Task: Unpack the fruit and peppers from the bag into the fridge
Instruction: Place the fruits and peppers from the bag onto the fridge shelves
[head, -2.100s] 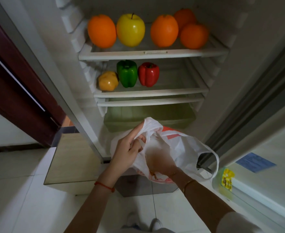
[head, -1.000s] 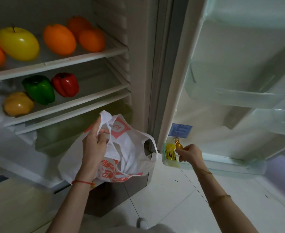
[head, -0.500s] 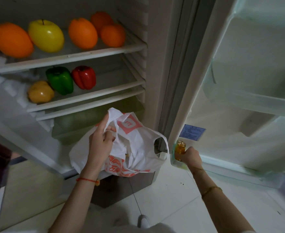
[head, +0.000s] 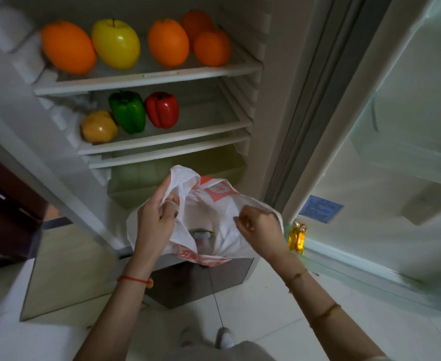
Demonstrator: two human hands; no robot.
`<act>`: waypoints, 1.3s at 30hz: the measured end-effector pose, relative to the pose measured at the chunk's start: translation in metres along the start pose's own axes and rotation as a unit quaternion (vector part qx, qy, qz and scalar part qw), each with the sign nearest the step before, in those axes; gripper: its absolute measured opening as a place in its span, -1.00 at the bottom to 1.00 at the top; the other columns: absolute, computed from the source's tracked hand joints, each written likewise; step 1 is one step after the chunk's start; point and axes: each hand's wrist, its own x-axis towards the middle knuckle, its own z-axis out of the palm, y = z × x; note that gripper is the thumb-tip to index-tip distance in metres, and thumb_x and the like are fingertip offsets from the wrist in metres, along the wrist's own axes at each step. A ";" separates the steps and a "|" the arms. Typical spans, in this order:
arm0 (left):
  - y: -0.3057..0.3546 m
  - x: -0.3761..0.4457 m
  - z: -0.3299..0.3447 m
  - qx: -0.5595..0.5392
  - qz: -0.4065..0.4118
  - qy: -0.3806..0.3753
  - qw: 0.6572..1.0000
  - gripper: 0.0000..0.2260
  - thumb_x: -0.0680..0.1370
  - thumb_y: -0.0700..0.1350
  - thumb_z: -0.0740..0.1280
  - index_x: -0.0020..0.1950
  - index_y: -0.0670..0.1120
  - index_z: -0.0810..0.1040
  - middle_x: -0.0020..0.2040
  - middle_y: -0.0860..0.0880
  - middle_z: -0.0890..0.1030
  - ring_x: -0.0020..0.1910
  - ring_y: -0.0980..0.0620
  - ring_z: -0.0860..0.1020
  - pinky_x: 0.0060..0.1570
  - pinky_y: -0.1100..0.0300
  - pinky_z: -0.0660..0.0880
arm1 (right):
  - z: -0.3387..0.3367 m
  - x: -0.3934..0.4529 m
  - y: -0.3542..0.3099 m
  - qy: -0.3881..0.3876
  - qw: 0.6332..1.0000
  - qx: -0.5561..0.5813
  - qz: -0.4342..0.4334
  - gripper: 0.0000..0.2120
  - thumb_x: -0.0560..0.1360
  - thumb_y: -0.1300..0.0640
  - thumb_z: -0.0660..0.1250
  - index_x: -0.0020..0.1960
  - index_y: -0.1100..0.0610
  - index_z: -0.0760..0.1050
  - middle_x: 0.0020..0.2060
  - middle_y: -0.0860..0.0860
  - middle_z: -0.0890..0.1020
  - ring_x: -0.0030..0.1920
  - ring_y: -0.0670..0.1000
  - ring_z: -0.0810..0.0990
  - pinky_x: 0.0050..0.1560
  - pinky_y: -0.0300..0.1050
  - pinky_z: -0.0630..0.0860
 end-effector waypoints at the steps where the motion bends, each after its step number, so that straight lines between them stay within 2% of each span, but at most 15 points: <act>1: -0.002 -0.001 -0.003 0.000 -0.003 0.004 1.000 -0.49 0.58 -0.32 0.17 0.48 0.08 0.35 0.03 0.08 0.59 -0.09 0.09 0.54 -0.08 0.18 0.52 | 0.014 0.006 -0.004 -0.062 0.998 0.010 -0.015 -0.85 0.53 0.07 0.34 -0.12 0.14 0.55 -0.21 0.02 0.63 -0.21 0.01 0.60 -0.17 -0.09 0.52; 3: -0.004 -0.006 -0.009 0.006 -0.004 0.010 1.000 -0.50 0.58 -0.31 0.18 0.48 0.07 0.35 0.02 0.08 0.59 -0.11 0.08 0.54 -0.14 0.20 0.50 | 0.043 0.018 -0.011 -0.174 0.985 0.010 -0.016 -0.82 0.55 0.06 0.32 0.06 0.14 0.57 -0.01 0.06 0.65 -0.02 0.06 0.62 0.03 -0.10 0.54; 5: -0.007 -0.012 -0.015 0.005 -0.003 0.008 1.000 -0.49 0.58 -0.32 0.18 0.47 0.08 0.36 -0.05 0.00 0.61 -0.22 0.01 0.51 -0.22 0.19 0.47 | 0.072 0.027 -0.016 -0.250 0.968 -0.011 -0.002 -0.71 0.57 0.00 0.31 0.20 0.14 0.53 0.14 0.09 0.62 0.12 0.09 0.59 0.18 -0.11 0.47; 7: -0.010 -0.017 -0.022 0.008 -0.009 0.004 1.000 -0.47 0.58 -0.33 0.18 0.44 0.15 0.36 -0.04 -0.07 0.63 -0.26 -0.10 0.50 -0.25 0.21 0.46 | 0.098 0.032 -0.018 -0.301 0.953 -0.010 0.025 -0.56 0.55 -0.15 0.29 0.29 0.11 0.47 0.20 0.09 0.59 0.19 0.10 0.55 0.27 -0.08 0.42; 9: -0.013 -0.020 -0.027 0.006 -0.024 0.003 1.000 -0.45 0.58 -0.34 0.18 0.40 0.23 0.33 -0.01 -0.01 0.63 -0.28 -0.04 0.48 -0.26 0.26 0.45 | 0.118 0.033 -0.018 -0.327 0.944 0.013 0.048 -0.44 0.50 -0.26 0.29 0.36 0.05 0.39 0.28 0.05 0.54 0.28 0.08 0.50 0.37 -0.02 0.37; 12: -0.014 -0.023 -0.033 -0.003 -0.039 0.004 0.999 -0.46 0.58 -0.34 0.18 0.36 0.26 0.31 -0.04 0.05 0.62 -0.34 0.19 0.43 -0.31 0.36 0.42 | 0.141 0.034 -0.016 -0.332 0.942 -0.020 0.053 -0.40 0.51 -0.20 0.33 0.43 0.05 0.31 0.35 0.05 0.46 0.35 0.11 0.44 0.39 0.04 0.38; 15: -0.017 -0.023 -0.037 -0.009 -0.037 0.014 0.999 -0.43 0.57 -0.36 0.19 0.31 0.31 0.33 -0.13 0.14 0.62 -0.36 0.20 0.41 -0.30 0.34 0.41 | 0.161 0.037 -0.020 -0.301 0.948 -0.091 0.035 -0.35 0.48 -0.20 0.36 0.40 0.17 0.33 0.31 0.16 0.45 0.29 0.19 0.46 0.26 0.04 0.45; 17: -0.019 -0.022 -0.038 -0.004 -0.034 0.023 0.999 -0.39 0.56 -0.37 0.20 0.27 0.37 0.33 -0.19 0.16 0.60 -0.36 0.21 0.40 -0.29 0.32 0.41 | 0.170 0.039 -0.024 -0.299 0.932 -0.202 -0.003 -0.25 0.51 -0.24 0.30 0.47 0.24 0.21 0.36 0.20 0.39 0.31 0.19 0.44 0.28 0.03 0.45; 20: -0.020 -0.021 -0.039 -0.003 -0.028 0.031 0.999 -0.40 0.57 -0.36 0.21 0.25 0.38 0.34 -0.22 0.19 0.58 -0.35 0.25 0.42 -0.27 0.34 0.43 | 0.178 0.040 -0.029 -0.310 0.918 -0.249 -0.020 -0.15 0.53 -0.24 0.24 0.51 0.35 0.05 0.41 0.27 0.29 0.36 0.25 0.38 0.36 0.08 0.34; 22: -0.020 -0.020 -0.039 -0.002 -0.025 0.030 0.999 -0.42 0.57 -0.37 0.20 0.27 0.33 0.34 -0.24 0.18 0.56 -0.37 0.26 0.42 -0.27 0.40 0.42 | 0.183 0.041 -0.029 -0.310 0.916 -0.252 -0.034 -0.21 0.55 -0.20 0.23 0.50 0.34 0.07 0.40 0.27 0.30 0.37 0.23 0.36 0.39 0.07 0.29; 25: -0.018 -0.018 -0.038 0.001 -0.013 0.032 0.999 -0.41 0.55 -0.41 0.18 0.30 0.27 0.33 -0.25 0.00 0.55 -0.38 0.22 0.39 -0.29 0.43 0.40 | 0.190 0.043 -0.027 -0.321 0.912 -0.249 -0.052 -0.34 0.55 -0.15 0.23 0.45 0.28 0.20 0.37 0.23 0.37 0.35 0.21 0.37 0.37 0.07 0.29; 29: -0.017 -0.013 -0.034 -0.001 -0.019 0.019 1.000 -0.43 0.56 -0.40 0.17 0.31 0.26 0.32 -0.32 0.17 0.50 -0.41 0.26 0.40 -0.30 0.45 0.38 | 0.184 0.044 -0.024 -0.327 0.920 -0.209 -0.049 -0.37 0.55 -0.10 0.27 0.45 0.25 0.23 0.35 0.19 0.38 0.34 0.18 0.39 0.36 0.03 0.31; 32: -0.016 -0.010 -0.032 0.000 -0.020 0.005 1.000 -0.41 0.56 -0.39 0.17 0.32 0.29 0.32 -0.38 0.20 0.51 -0.41 0.25 0.40 -0.30 0.41 0.39 | 0.181 0.046 -0.022 -0.314 0.934 -0.165 -0.043 -0.45 0.55 -0.11 0.25 0.42 0.17 0.29 0.31 0.13 0.43 0.31 0.13 0.43 0.34 -0.02 0.33; 34: -0.014 -0.008 -0.031 0.000 -0.019 -0.005 1.000 -0.42 0.57 -0.37 0.17 0.31 0.31 0.32 -0.32 0.18 0.51 -0.40 0.25 0.41 -0.30 0.40 0.39 | 0.181 0.047 -0.021 -0.310 0.940 -0.134 -0.038 -0.48 0.54 -0.14 0.25 0.39 0.10 0.32 0.29 0.09 0.46 0.29 0.11 0.46 0.34 -0.03 0.35; 39: -0.012 -0.006 -0.029 0.001 -0.020 -0.031 0.999 -0.40 0.58 -0.34 0.17 0.31 0.38 0.29 -0.29 0.09 0.49 -0.37 0.17 0.37 -0.31 0.28 0.40 | 0.182 0.041 -0.022 -0.316 0.940 -0.129 -0.021 -0.41 0.55 -0.17 0.20 0.43 0.17 0.27 0.35 0.15 0.43 0.33 0.15 0.42 0.39 0.02 0.33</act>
